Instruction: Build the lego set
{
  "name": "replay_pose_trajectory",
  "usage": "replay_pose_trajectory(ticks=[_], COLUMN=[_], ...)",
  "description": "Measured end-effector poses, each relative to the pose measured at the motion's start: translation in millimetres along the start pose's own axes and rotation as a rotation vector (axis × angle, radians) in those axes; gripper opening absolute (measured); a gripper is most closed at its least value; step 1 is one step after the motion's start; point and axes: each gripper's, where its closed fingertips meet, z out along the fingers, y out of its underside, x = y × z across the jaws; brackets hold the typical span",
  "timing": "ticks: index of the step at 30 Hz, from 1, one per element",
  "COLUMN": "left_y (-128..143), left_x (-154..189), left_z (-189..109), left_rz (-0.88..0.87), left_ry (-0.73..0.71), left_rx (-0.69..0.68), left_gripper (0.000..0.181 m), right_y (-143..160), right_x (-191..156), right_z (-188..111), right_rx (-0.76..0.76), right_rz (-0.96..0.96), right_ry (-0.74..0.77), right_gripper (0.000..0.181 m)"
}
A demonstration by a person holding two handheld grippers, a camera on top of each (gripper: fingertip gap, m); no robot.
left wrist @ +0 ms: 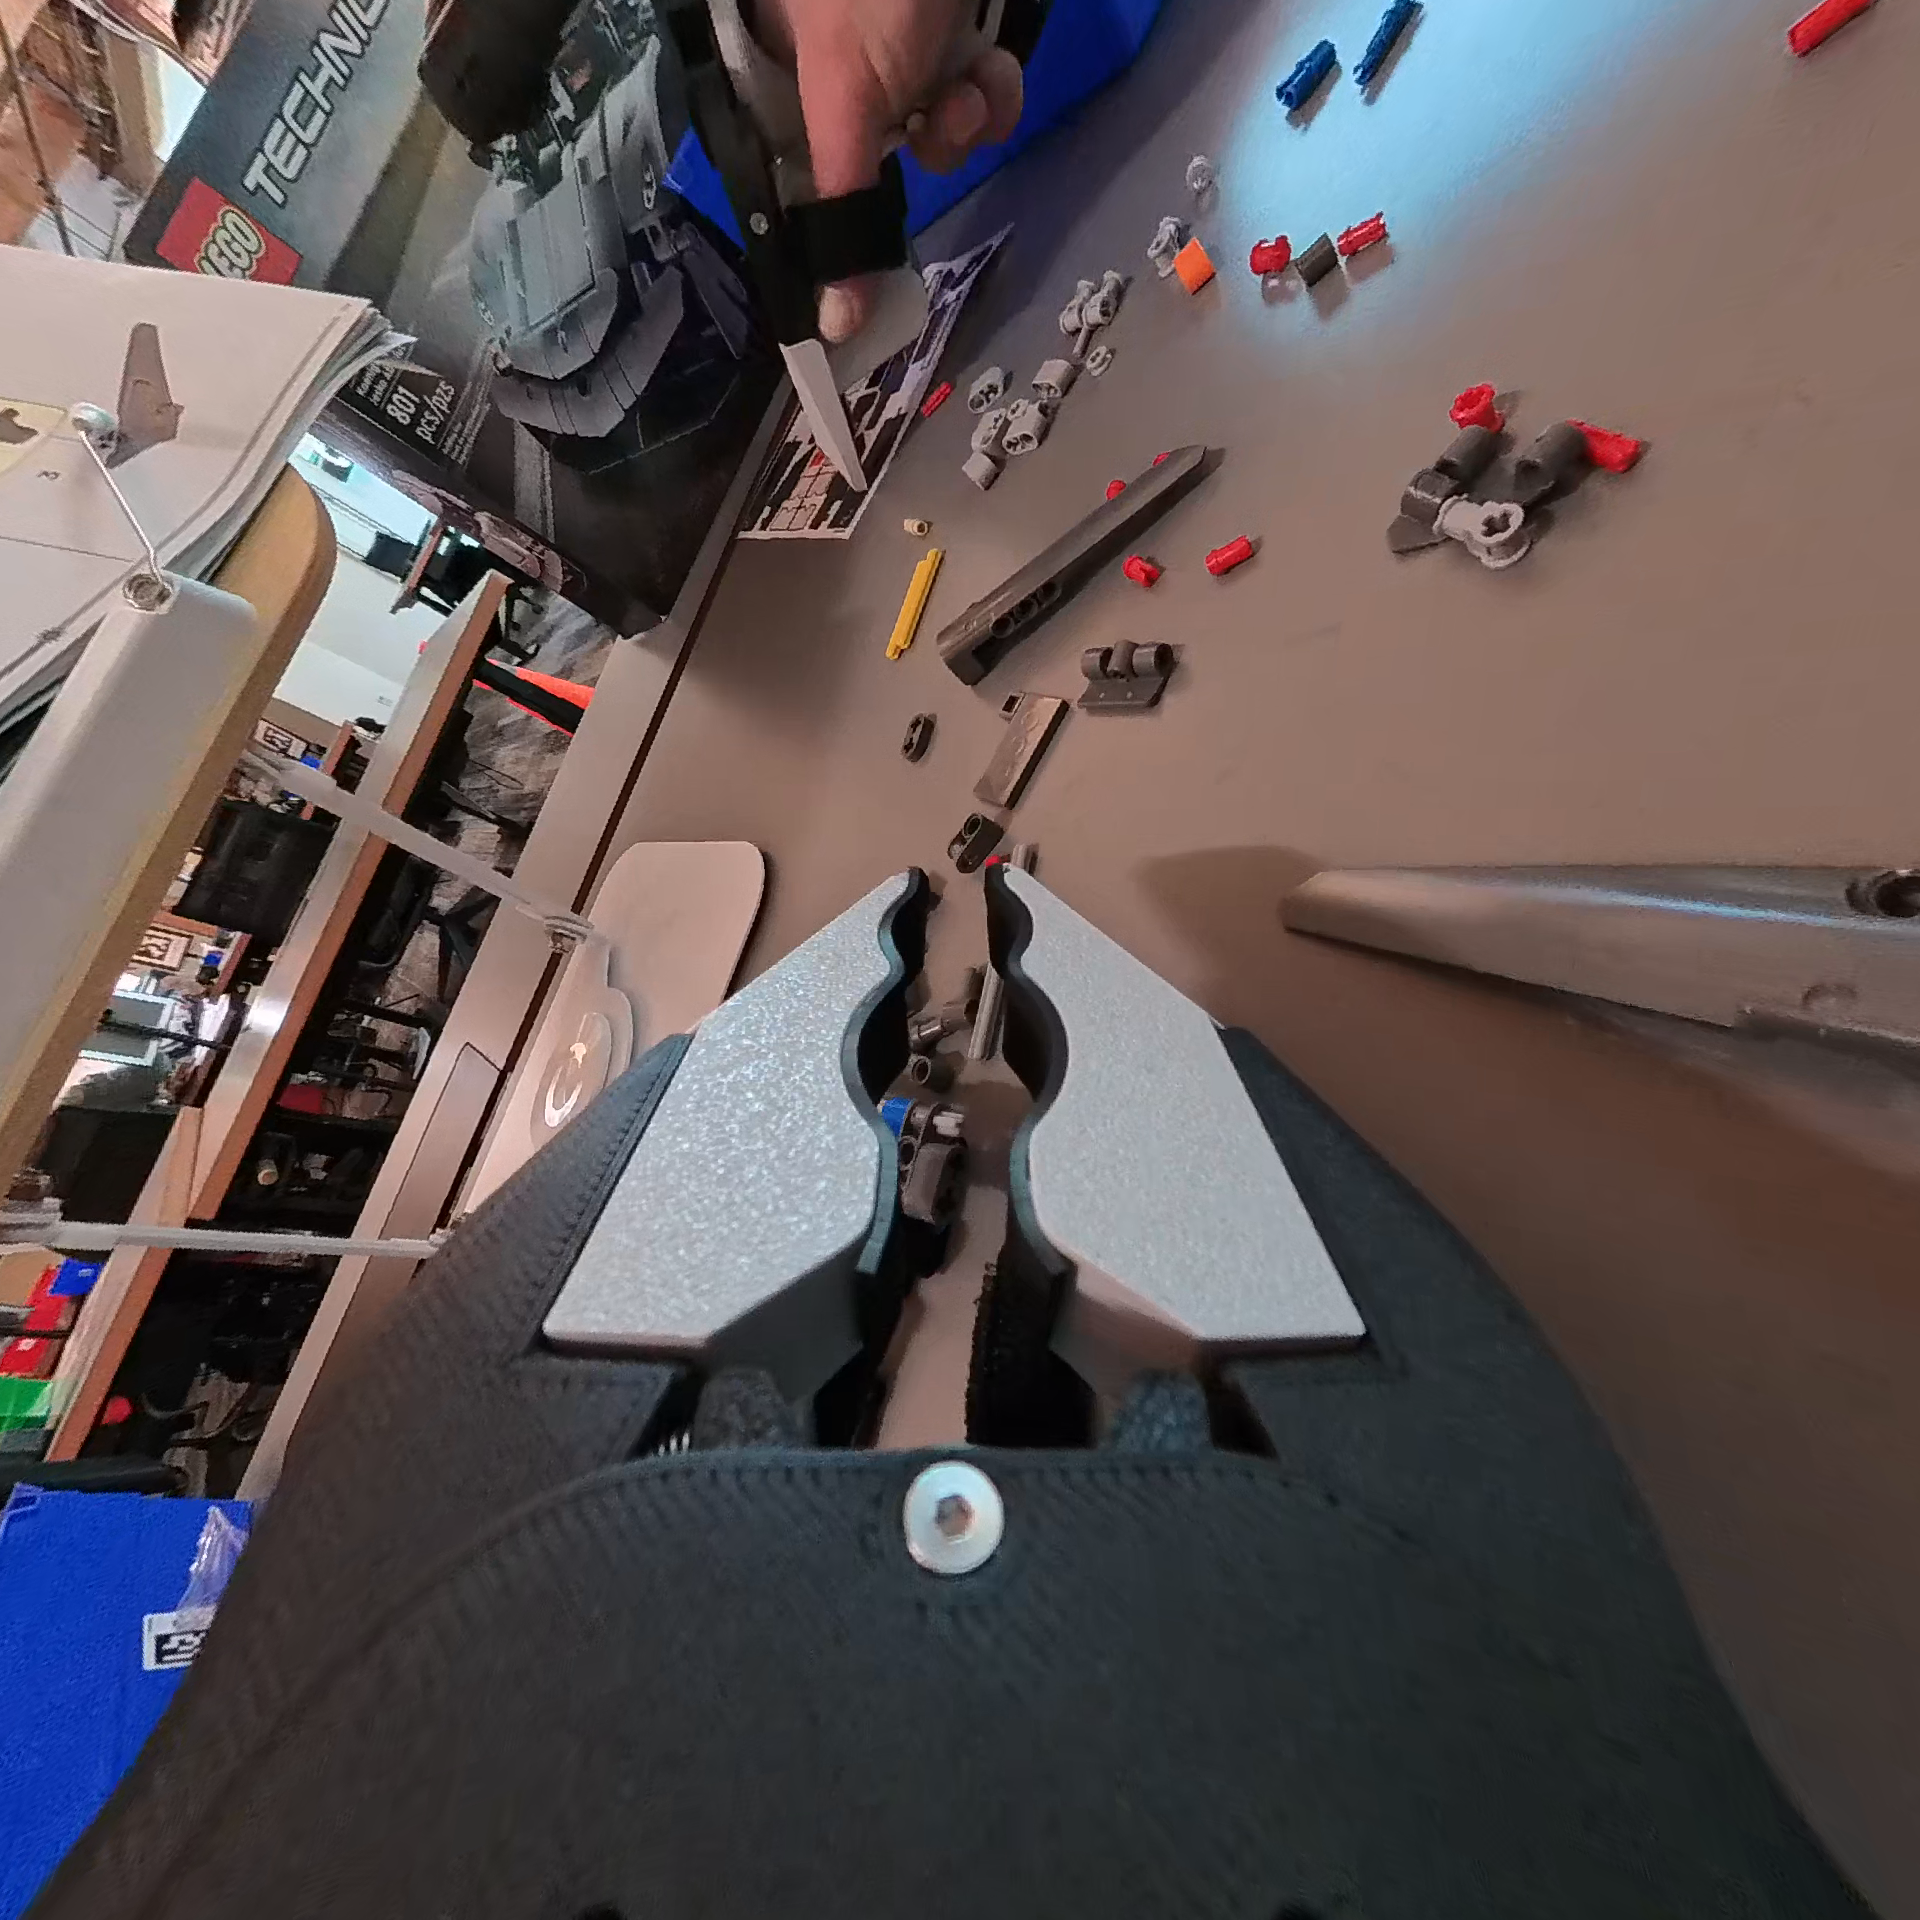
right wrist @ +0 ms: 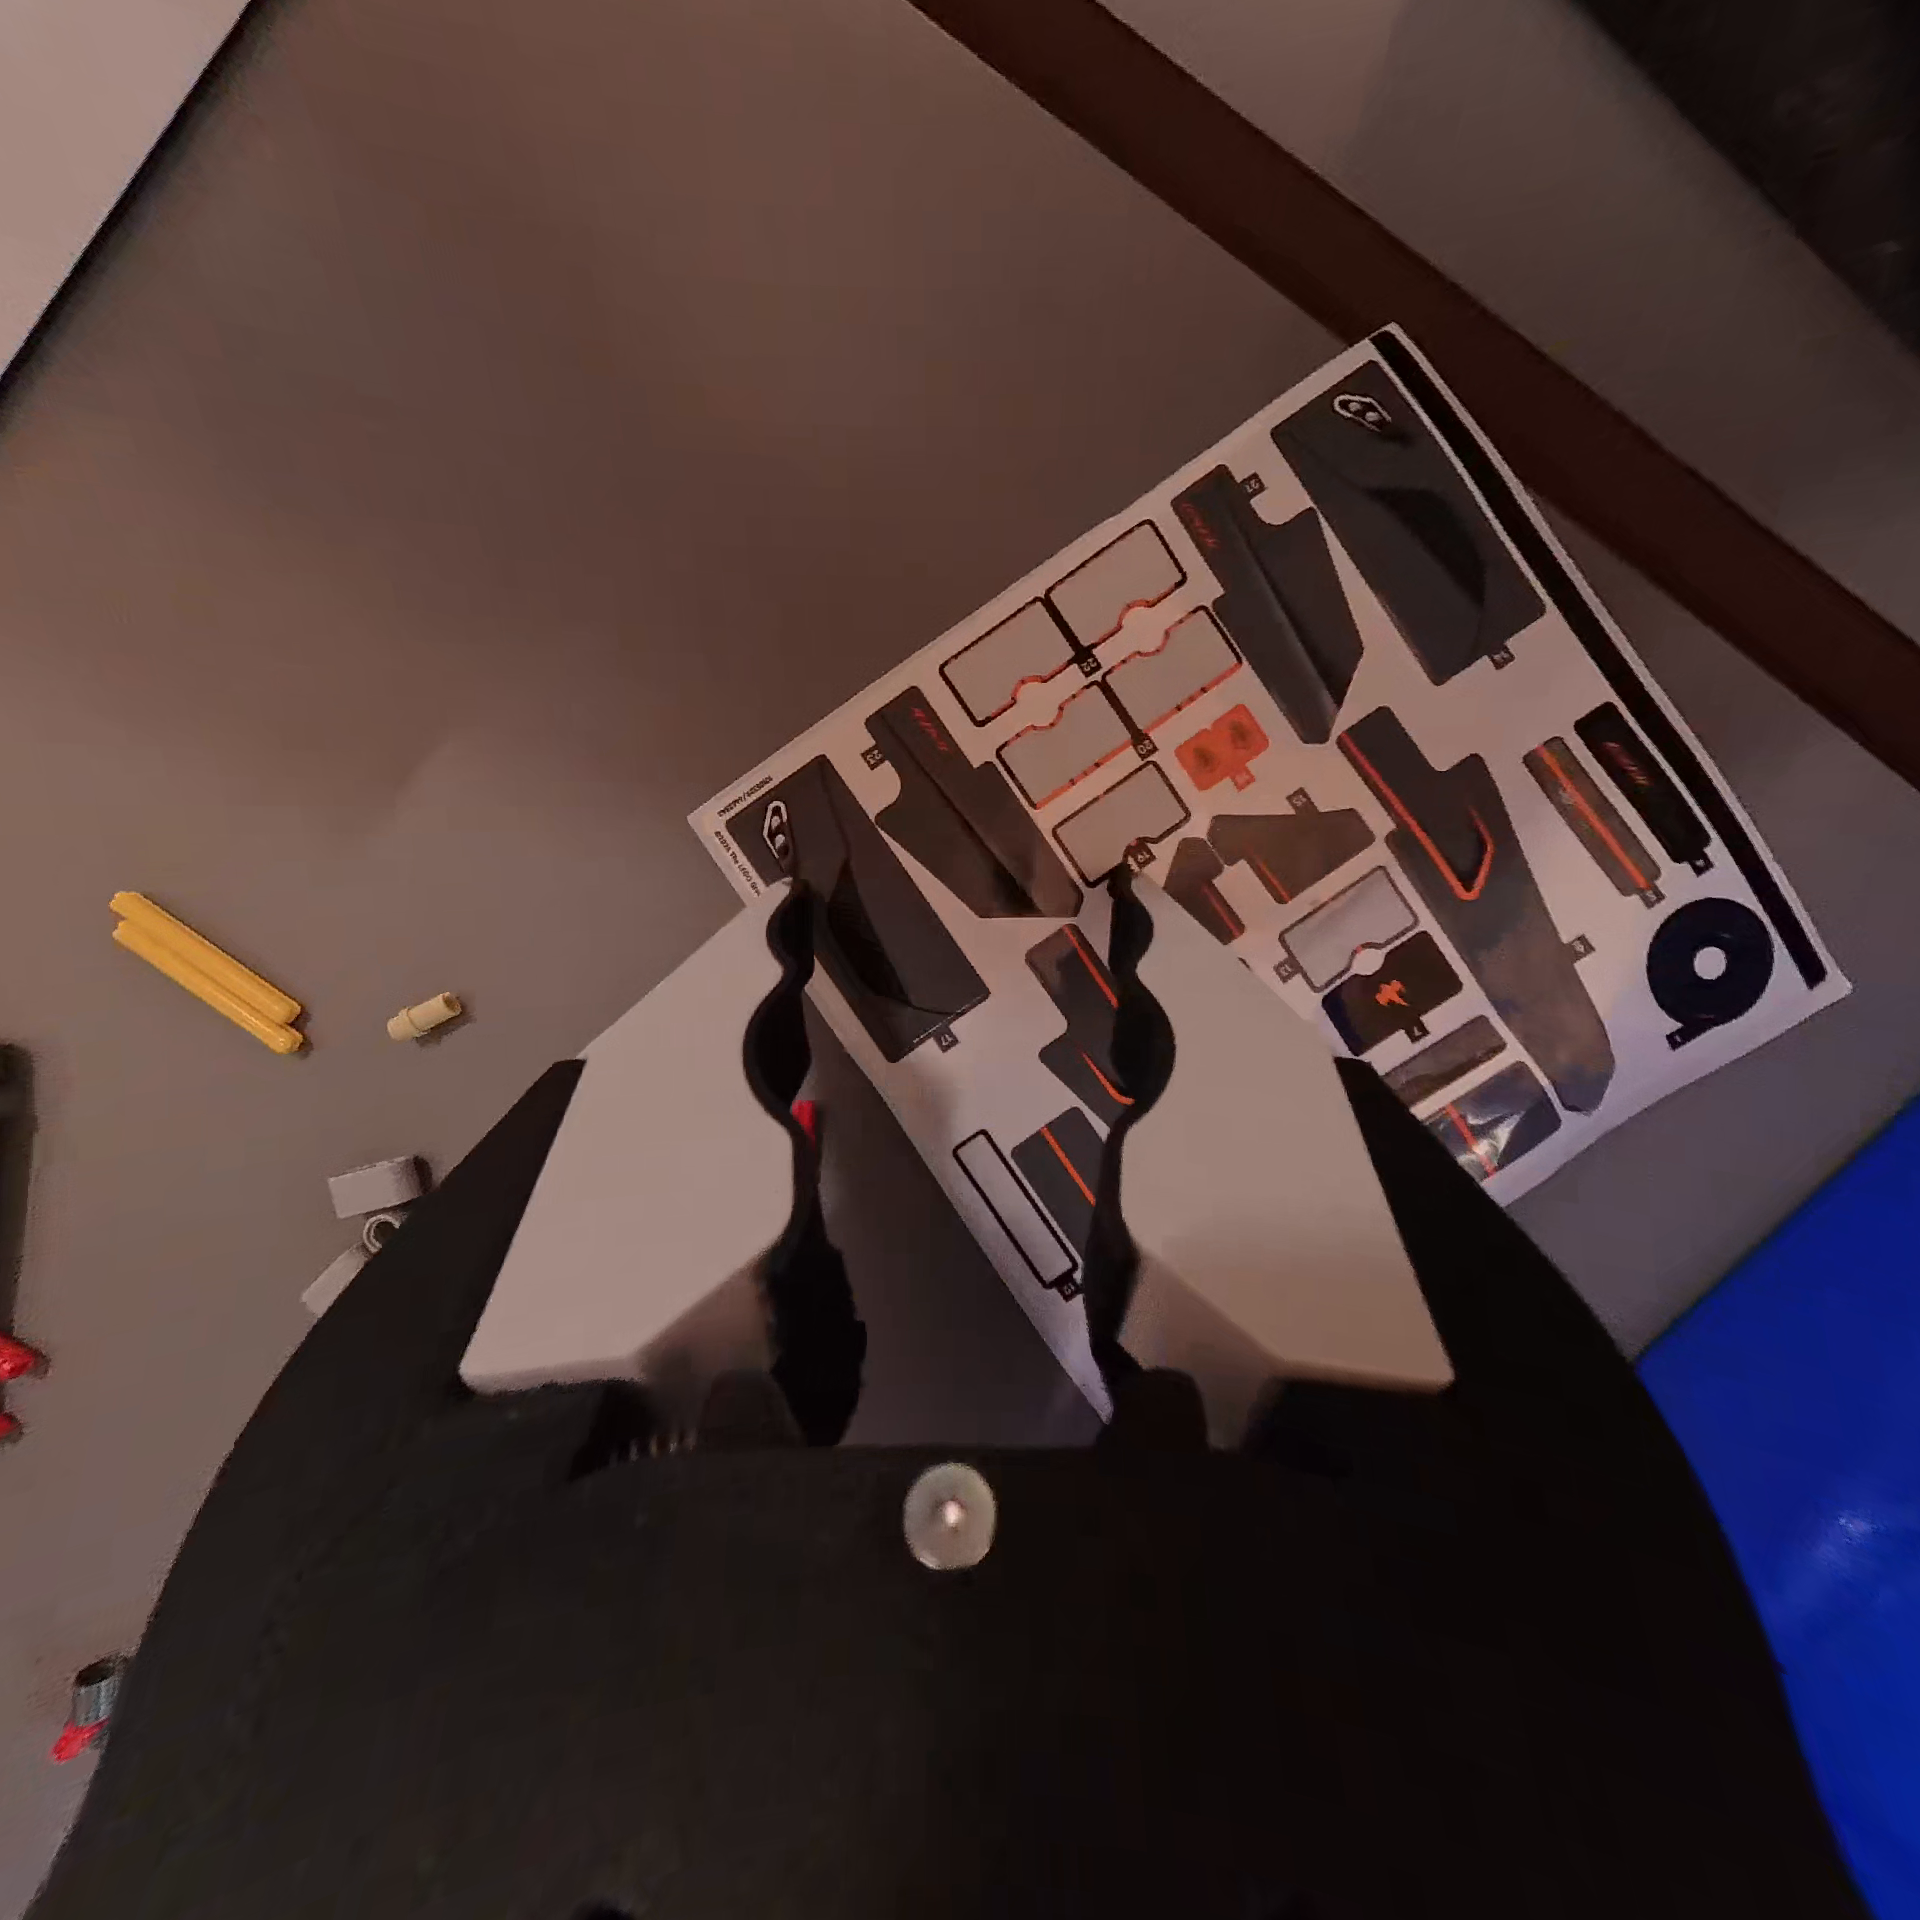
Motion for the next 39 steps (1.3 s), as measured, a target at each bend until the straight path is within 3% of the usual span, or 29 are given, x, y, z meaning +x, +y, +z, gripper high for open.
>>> replay_pose_trajectory(ticks=[12,19,22,25,28,31,35,39], left_y=[-2,-5,-5,-5,-5,-5,-3,-3], left_x=[2,2,2,2,2,3,4,4], left_z=[0,-2,-2,-2,-3,-2,1,0], left_rz=[0.025,0.037,0.039,0.04,0.041,0.041,0.045,0.051], left_ry=[-0.011,-0.016,-0.015,-0.013,-0.014,-0.011,-0.006,-0.012], left_rx=[-0.003,0.003,0.006,0.006,0.006,0.007,-0.002,-0.007], left_gripper=[0.009,0.009,0.009,0.009,0.009,0.009,0.009,0.009], right_y=[-1,0,2,3,5,22,22,20], right_x=[11,9,-10,-15,5,20,22,25], right_z=[-1,-1,-3,-7,-13,-8,-9,-10], right_rx=[0.03,0.016,-0.031,-0.07,-0.072,-0.127,-0.12,-0.116], right_rz=[0.038,0.061,0.042,-0.004,0.034,0.128,0.161,0.181], right_ry=[0.021,0.015,-0.055,-0.029,0.054,0.075,0.087,0.1], right_gripper=[0.023,0.022,0.058,0.069,0.081,0.088,0.096,0.08])
